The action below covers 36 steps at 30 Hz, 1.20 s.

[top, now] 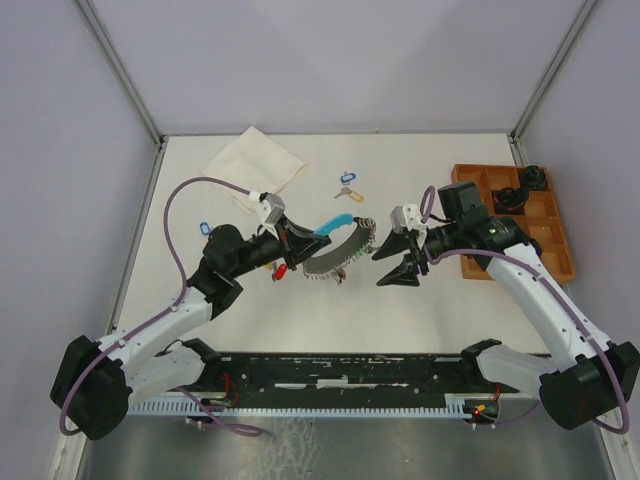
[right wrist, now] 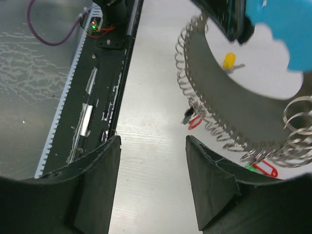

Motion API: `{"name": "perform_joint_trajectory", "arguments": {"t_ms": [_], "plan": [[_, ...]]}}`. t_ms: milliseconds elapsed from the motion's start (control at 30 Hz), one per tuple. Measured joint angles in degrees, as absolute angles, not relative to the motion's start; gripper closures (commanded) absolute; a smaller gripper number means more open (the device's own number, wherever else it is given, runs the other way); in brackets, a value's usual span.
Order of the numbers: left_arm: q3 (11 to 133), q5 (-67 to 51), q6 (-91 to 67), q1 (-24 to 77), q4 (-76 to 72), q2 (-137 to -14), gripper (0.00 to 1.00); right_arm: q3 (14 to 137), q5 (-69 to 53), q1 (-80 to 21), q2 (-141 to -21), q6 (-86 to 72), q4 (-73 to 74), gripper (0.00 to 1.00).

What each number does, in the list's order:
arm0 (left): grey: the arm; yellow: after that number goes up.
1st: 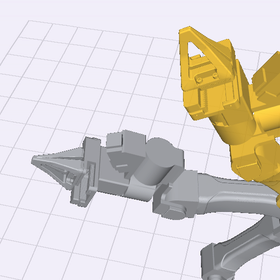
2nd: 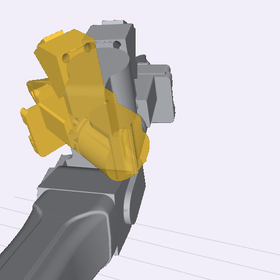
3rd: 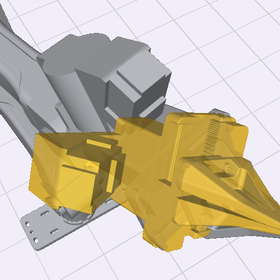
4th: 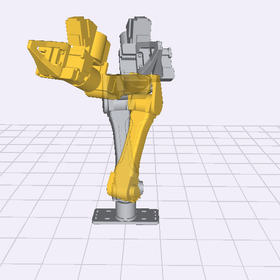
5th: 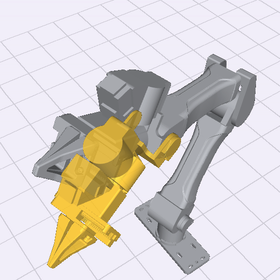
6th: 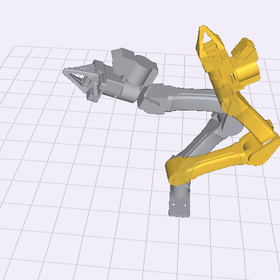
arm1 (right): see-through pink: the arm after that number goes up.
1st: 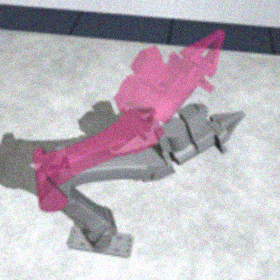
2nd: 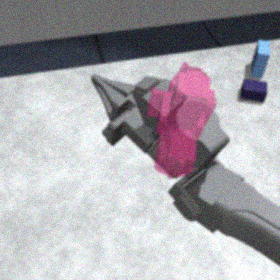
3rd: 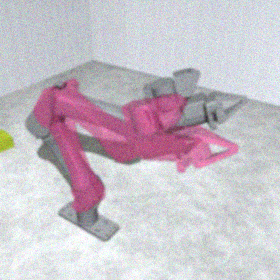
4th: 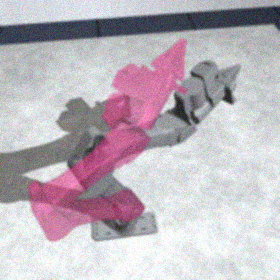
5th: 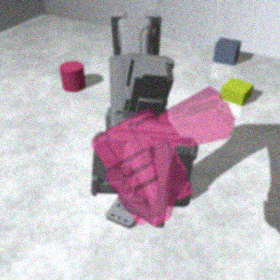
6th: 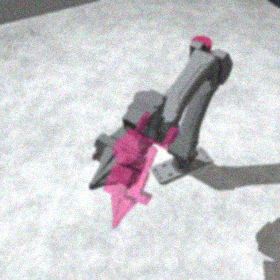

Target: Remove the keys from the keyring

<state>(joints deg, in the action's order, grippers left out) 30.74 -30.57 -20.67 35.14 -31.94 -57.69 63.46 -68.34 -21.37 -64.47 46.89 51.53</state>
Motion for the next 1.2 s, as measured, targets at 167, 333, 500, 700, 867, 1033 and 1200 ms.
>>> {"name": "perform_joint_trajectory", "arguments": {"t_ms": [167, 333, 500, 700, 867, 1033, 1200], "plan": [[33.3, -30.5, -22.6, 34.9, -32.6, -57.7, 0.97, 54.9, -63.3, -22.7, -66.1, 38.2, 37.8, 0.38], [34.7, -30.5, -24.6, 34.9, -33.3, -57.7, 0.97, 52.2, -59.9, -24.8, -66.7, 34.5, 30.3, 0.38], [34.8, -30.0, -26.0, 34.8, -33.6, -57.7, 0.97, 52.1, -58.9, -26.1, -66.7, 34.3, 27.0, 0.37], [34.8, -29.2, -28.2, 34.8, -35.3, -57.7, 0.97, 51.8, -57.6, -26.6, -66.7, 34.5, 26.1, 0.36], [34.8, -27.9, -30.3, 34.8, -37.3, -57.7, 0.97, 51.8, -57.5, -26.8, -66.7, 34.9, 26.1, 0.37], [34.8, -27.1, -31.7, 34.7, -38.5, -57.6, 0.97, 51.4, -57.0, -27.7, -66.7, 34.9, 25.4, 0.38], [34.8, -27.1, -32.7, 34.7, -39.6, -56.7, 0.97, 49.9, -55.6, -29.1, -66.7, 34.3, 22.9, 0.39]]}}
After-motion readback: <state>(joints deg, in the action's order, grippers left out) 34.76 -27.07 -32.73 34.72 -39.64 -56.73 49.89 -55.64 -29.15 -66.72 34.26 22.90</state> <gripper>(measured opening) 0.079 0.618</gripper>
